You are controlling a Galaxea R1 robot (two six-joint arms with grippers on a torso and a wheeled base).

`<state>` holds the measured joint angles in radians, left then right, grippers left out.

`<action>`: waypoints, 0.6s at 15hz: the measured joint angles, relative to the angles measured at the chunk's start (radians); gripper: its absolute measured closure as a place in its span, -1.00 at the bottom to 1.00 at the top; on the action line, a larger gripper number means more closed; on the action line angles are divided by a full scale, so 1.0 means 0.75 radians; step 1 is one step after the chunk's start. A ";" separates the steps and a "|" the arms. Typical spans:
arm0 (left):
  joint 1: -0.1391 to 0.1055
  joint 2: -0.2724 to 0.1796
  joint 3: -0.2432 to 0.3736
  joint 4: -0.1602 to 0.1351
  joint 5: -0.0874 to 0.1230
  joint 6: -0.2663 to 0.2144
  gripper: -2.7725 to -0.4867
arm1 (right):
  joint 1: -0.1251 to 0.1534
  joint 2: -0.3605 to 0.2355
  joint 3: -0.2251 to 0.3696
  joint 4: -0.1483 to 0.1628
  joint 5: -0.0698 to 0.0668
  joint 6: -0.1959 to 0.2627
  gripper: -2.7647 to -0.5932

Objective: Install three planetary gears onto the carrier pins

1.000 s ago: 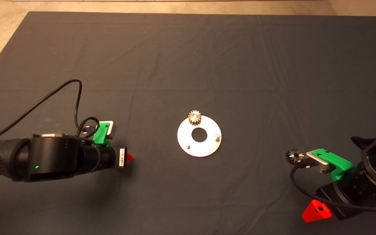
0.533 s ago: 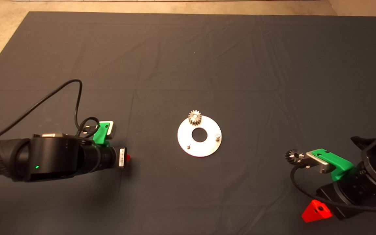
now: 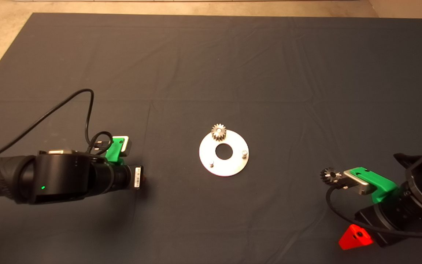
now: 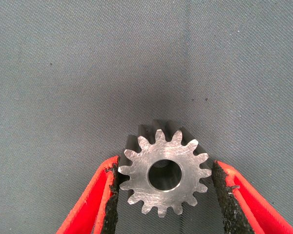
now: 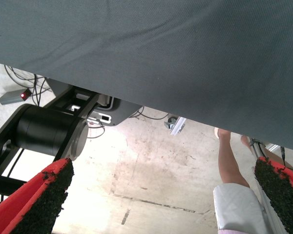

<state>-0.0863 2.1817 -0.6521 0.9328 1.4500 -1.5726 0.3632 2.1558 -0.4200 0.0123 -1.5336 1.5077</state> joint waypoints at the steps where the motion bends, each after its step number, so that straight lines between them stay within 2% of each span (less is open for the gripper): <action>1: 0.001 0.002 0.000 0.000 0.009 0.002 0.44 | 0.000 0.001 0.000 -0.001 0.000 0.000 -1.00; 9: 0.001 0.003 0.000 -0.001 0.010 0.015 0.59 | 0.000 0.000 0.000 -0.001 0.000 0.000 -1.00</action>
<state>-0.0860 2.1836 -0.6521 0.9323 1.4572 -1.5611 0.3632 2.1559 -0.4200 0.0119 -1.5336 1.5074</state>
